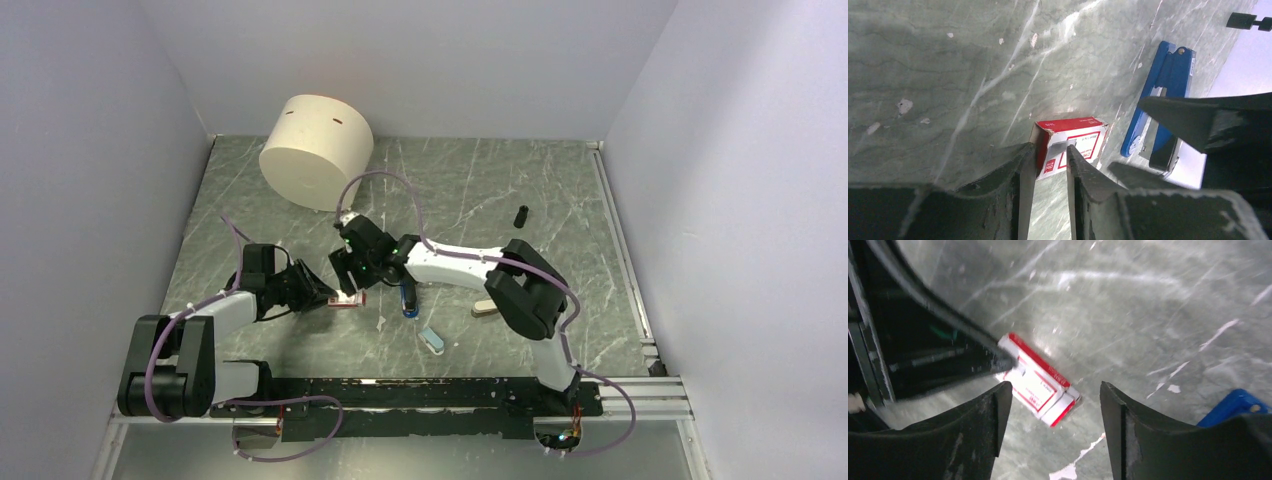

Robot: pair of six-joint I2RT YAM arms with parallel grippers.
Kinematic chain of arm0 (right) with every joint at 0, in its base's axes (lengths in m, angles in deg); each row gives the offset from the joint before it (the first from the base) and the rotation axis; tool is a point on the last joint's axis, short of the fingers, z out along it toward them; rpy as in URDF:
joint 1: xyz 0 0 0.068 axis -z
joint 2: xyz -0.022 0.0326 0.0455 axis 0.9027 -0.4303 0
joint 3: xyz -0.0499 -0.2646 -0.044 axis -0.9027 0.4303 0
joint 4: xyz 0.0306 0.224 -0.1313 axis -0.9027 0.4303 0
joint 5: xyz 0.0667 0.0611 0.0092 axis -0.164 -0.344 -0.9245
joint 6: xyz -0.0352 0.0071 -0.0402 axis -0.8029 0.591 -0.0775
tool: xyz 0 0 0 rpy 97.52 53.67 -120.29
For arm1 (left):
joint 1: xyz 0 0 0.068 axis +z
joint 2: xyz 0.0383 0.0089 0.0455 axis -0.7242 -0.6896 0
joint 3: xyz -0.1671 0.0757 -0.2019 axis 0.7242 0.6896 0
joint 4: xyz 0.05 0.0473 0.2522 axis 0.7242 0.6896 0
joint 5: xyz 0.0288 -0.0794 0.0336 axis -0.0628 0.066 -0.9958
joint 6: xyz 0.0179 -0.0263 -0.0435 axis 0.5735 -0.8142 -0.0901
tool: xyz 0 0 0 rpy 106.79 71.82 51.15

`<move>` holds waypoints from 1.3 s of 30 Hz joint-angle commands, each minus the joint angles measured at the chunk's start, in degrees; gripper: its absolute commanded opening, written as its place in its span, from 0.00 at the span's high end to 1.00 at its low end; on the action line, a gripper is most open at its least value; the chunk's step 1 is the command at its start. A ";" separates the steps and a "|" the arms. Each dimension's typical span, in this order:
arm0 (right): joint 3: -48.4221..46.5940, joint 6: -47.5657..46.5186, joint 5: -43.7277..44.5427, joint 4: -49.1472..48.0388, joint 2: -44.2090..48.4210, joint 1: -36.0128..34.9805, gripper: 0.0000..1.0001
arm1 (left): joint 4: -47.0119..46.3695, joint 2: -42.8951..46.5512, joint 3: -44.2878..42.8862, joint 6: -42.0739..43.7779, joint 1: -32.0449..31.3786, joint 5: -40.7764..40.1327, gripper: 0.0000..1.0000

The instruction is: Load the staples into the stapler

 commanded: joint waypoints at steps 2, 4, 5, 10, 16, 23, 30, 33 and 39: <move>5.89 -17.00 -7.44 -4.74 1.84 -0.41 0.28 | 0.14 0.13 -1.32 1.22 -0.28 0.63 0.65; 10.44 -25.86 -10.06 -10.00 4.62 -0.19 0.26 | 0.04 -0.26 -1.36 1.21 -0.25 0.63 0.65; 12.24 -29.47 -11.04 -12.94 5.79 -0.16 0.26 | -0.12 -0.69 -1.32 1.15 -0.28 0.76 0.65; 14.58 -41.32 -18.85 -17.84 5.30 0.46 0.25 | 0.16 -1.34 -1.34 1.06 -0.20 0.63 0.65; 11.97 -44.34 -23.64 -17.02 1.45 0.46 0.25 | 0.93 -0.84 -2.04 1.55 -0.20 -0.04 0.64; 10.02 -45.76 -24.17 -15.58 -1.48 0.41 0.28 | 0.95 -1.44 -1.65 1.62 -0.20 0.46 0.64; 10.58 -46.90 -22.83 -15.57 -2.77 0.39 0.42 | 0.33 -2.02 -1.27 1.36 -0.22 1.38 0.66; 11.13 -47.32 -23.26 -16.45 -2.85 0.44 0.50 | -0.24 -1.58 -1.04 1.28 -0.20 1.79 0.68; 11.42 -47.60 -23.91 -17.96 -3.25 0.34 0.53 | -0.71 -2.35 -0.60 0.86 -0.22 3.25 0.68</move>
